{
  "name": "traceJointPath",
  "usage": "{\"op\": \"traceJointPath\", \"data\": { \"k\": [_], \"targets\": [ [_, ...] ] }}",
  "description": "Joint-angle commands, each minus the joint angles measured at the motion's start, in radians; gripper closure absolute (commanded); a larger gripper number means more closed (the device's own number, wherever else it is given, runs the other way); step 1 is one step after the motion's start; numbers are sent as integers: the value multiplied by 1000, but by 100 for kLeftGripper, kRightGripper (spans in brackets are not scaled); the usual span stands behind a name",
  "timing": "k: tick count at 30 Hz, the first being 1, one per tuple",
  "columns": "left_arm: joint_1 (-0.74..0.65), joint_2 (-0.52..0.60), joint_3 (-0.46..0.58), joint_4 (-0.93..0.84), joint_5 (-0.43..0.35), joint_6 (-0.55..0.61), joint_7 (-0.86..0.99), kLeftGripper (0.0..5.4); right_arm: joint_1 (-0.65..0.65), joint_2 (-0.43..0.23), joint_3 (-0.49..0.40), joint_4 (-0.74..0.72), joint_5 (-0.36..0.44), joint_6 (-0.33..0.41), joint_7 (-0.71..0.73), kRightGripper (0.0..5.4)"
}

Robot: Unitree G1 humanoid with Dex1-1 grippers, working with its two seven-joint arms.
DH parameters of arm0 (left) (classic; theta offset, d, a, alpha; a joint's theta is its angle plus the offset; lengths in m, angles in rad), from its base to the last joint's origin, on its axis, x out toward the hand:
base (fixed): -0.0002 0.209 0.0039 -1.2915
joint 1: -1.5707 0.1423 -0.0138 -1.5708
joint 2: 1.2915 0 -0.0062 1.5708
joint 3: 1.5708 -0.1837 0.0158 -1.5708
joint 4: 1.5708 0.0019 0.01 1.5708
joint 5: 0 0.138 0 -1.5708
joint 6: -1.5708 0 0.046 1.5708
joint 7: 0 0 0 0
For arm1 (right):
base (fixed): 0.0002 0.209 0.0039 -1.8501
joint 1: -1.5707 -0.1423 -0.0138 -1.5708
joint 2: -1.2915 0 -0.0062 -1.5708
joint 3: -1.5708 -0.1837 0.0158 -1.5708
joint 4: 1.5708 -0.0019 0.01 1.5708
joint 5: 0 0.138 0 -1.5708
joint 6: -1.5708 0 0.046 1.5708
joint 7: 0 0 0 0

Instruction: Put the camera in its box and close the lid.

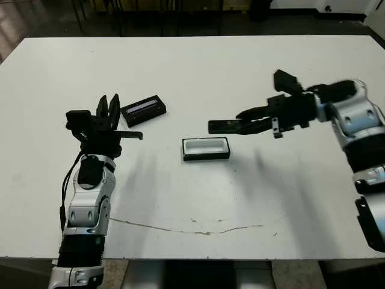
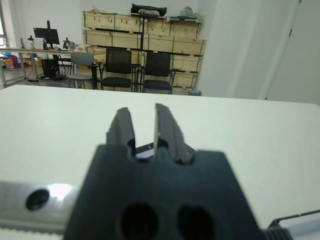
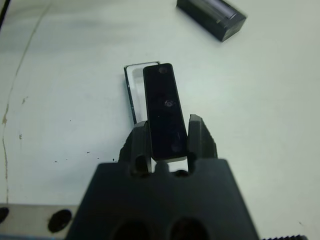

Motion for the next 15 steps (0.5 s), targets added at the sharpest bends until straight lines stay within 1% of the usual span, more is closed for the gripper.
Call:
{"op": "traceJointPath", "data": {
  "k": [1, 3, 6, 13, 15],
  "targets": [
    [21, 1, 2, 6, 8, 12, 8, 540, -28, 26, 32, 33, -45, -29, -1, 503],
    [22, 2, 2, 6, 8, 11, 8, 540, -27, 34, 44, 26, -71, -46, -15, 503],
    [24, -1, 3, 7, 5, 9, 8, 540, -27, 46, 51, 37, -91, -64, -18, 503],
    [28, 2, 2, 12, 9, -3, 4, 540, -43, 64, 68, 96, -152, -126, -43, 503],
    [28, 1, 3, 14, 7, -3, 4, 540, -47, 68, 66, 116, -158, -138, -46, 503]
  ]
}}
